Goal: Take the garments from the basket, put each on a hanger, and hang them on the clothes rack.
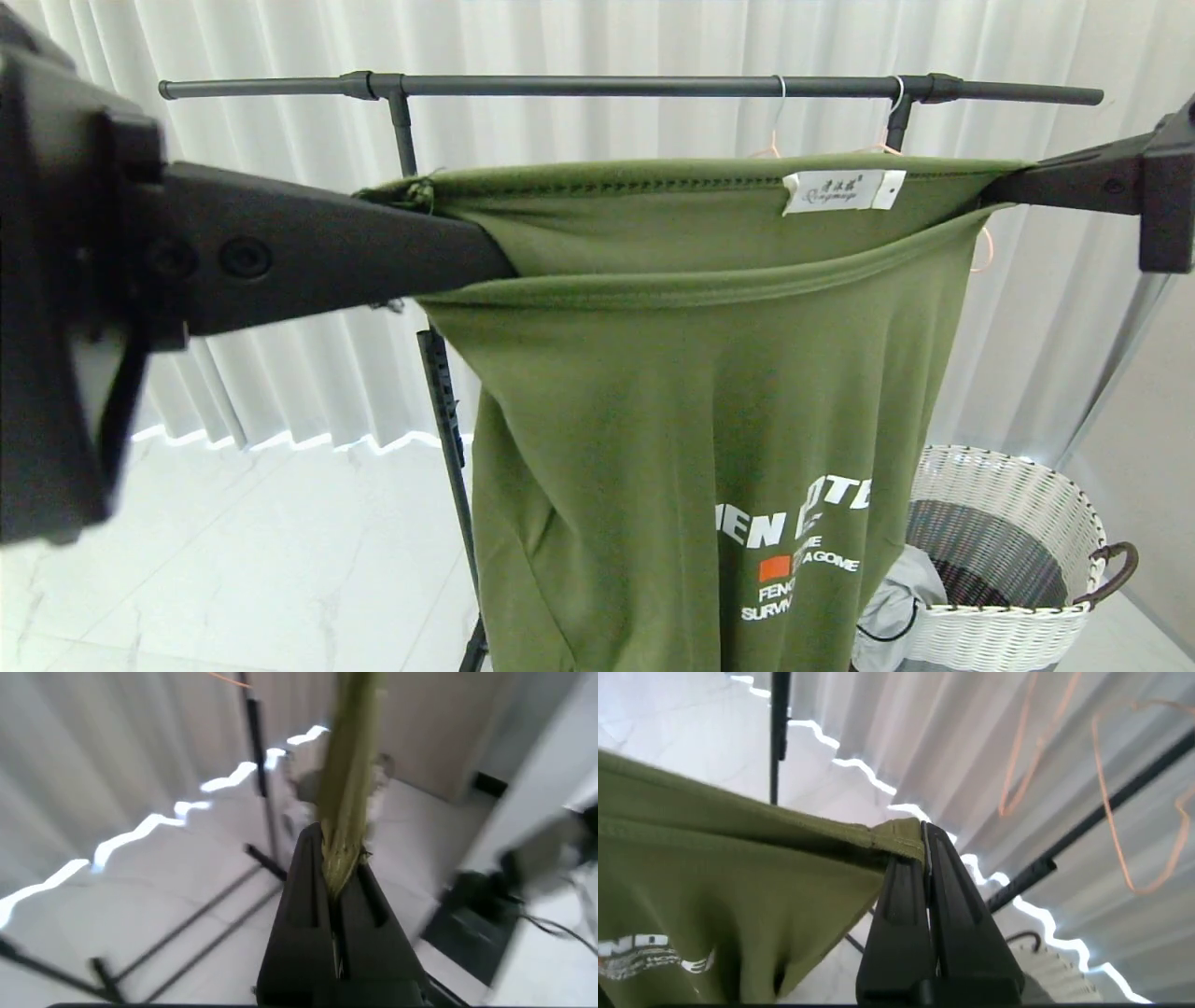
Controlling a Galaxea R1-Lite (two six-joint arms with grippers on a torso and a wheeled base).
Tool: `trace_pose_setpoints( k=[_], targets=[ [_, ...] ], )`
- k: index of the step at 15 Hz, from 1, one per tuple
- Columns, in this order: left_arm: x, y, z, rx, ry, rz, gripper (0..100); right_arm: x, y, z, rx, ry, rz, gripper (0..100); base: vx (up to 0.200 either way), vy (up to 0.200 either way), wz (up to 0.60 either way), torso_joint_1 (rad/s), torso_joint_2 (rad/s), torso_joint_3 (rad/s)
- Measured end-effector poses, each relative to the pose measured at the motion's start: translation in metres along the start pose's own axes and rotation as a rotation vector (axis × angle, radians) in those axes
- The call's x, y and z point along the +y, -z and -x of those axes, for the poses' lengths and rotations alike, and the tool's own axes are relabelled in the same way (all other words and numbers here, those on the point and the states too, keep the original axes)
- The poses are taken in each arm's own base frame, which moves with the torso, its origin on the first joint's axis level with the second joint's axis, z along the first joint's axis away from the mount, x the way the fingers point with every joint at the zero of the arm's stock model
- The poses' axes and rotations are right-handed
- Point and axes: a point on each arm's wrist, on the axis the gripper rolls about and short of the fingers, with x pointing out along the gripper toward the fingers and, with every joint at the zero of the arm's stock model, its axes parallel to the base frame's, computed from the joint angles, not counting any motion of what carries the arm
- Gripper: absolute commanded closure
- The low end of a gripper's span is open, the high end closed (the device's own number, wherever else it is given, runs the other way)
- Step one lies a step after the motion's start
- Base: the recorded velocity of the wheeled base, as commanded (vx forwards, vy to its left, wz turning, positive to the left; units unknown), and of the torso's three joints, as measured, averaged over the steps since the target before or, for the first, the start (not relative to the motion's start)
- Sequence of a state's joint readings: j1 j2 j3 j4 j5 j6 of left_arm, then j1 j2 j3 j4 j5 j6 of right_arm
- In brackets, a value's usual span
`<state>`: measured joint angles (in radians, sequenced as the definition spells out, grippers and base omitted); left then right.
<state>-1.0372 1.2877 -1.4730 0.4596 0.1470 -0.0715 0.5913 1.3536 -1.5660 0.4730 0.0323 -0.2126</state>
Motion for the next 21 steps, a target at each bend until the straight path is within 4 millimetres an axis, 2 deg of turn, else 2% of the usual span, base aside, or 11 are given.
trace_pose_setpoints(
  k=[3, 6, 8, 21],
  targets=[
    [0.013, -0.009, -0.015, -0.006, -0.149, -0.051, 100, -0.001, 0.002, 0.02, 0.037, 0.005, -0.044, 100, 0.0, 0.0, 0.0, 0.0, 0.0, 0.0],
    [0.016, -0.014, -0.032, -0.029, -0.222, -0.049, 100, 0.002, 0.013, 0.033, 0.063, 0.0, -0.066, 100, 0.0, 0.0, 0.0, 0.0, 0.0, 0.0],
    [0.015, -0.014, -0.04, -0.031, -0.231, -0.052, 100, 0.002, 0.014, 0.038, 0.05, 0.002, -0.069, 100, 0.0, 0.0, 0.0, 0.0, 0.0, 0.0],
    [0.015, -0.014, -0.047, -0.02, -0.233, -0.054, 100, 0.002, 0.014, 0.041, 0.043, 0.003, -0.068, 100, 0.0, 0.0, 0.0, 0.0, 0.0, 0.0]
  ],
)
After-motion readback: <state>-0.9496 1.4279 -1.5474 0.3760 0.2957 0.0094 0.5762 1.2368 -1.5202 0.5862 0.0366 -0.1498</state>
